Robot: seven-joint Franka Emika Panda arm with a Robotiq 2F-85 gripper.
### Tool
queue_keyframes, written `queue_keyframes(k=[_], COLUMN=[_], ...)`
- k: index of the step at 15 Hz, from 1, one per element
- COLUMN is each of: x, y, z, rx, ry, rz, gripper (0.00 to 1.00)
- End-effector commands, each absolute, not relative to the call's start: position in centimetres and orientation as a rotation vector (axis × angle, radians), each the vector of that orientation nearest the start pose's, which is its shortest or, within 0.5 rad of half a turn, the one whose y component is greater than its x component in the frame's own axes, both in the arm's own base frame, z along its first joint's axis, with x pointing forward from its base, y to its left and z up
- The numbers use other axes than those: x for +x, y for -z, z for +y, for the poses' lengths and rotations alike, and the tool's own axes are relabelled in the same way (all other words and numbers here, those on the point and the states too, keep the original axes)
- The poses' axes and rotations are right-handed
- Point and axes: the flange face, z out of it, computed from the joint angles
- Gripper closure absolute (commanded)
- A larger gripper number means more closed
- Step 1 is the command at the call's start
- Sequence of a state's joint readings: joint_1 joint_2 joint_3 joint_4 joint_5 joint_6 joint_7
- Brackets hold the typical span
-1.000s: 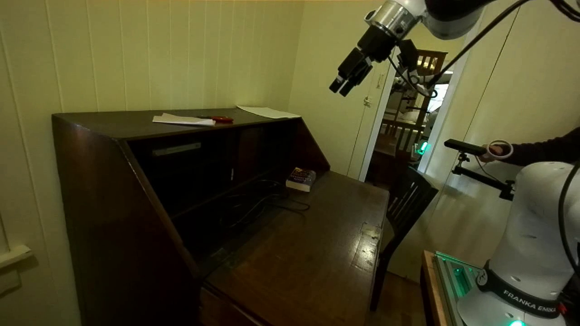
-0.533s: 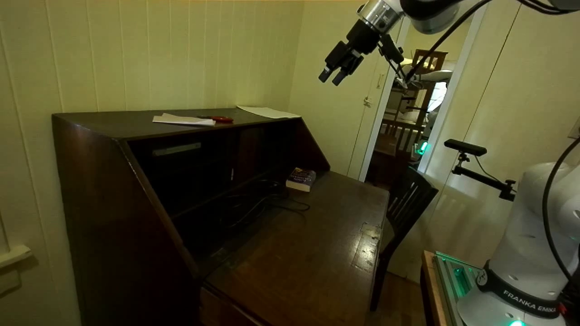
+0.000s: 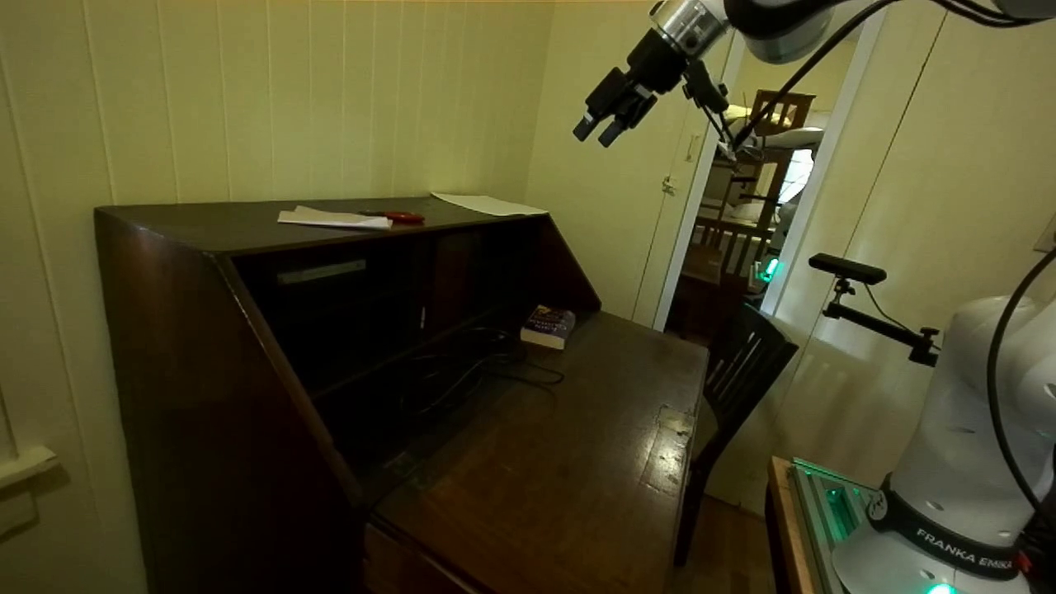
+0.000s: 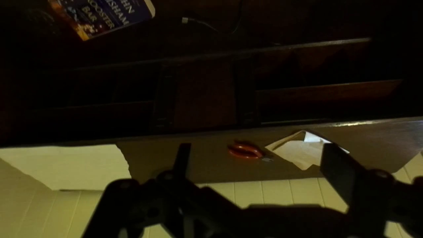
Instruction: Put the pen on the top, on the desk shelf
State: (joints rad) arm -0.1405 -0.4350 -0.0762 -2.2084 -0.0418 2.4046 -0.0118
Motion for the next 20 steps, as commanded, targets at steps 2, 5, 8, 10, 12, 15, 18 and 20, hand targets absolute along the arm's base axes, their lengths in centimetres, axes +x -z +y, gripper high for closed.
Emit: queue_keyframes(k=[2, 5, 8, 10, 12, 15, 18, 20], x=[51.7, 55.4, 59.3, 60.9, 63.4, 61.7, 61.5, 61.5], y=[-66.3, -68.0, -68.5, -68.5, -67.1, -66.5, -66.8, -66.9], z=[-11.5, -13.6, -13.8, -14.1, -15.8, -14.7, -14.3, -14.2], rx=[-3.139, -3.16, -3.106, -2.991, -2.896, -2.961, -2.953, -2.951], ry=[1.14, 1.152, 1.195, 1.234, 1.205, 1.198, 1.206, 1.209], rz=[-0.053, -0.327, -0.581, -0.655, -0.593, -0.577, -0.582, -0.582], gripper=[0.0, 0.0, 0.0, 0.0, 0.0, 0.0, 0.0, 0.0])
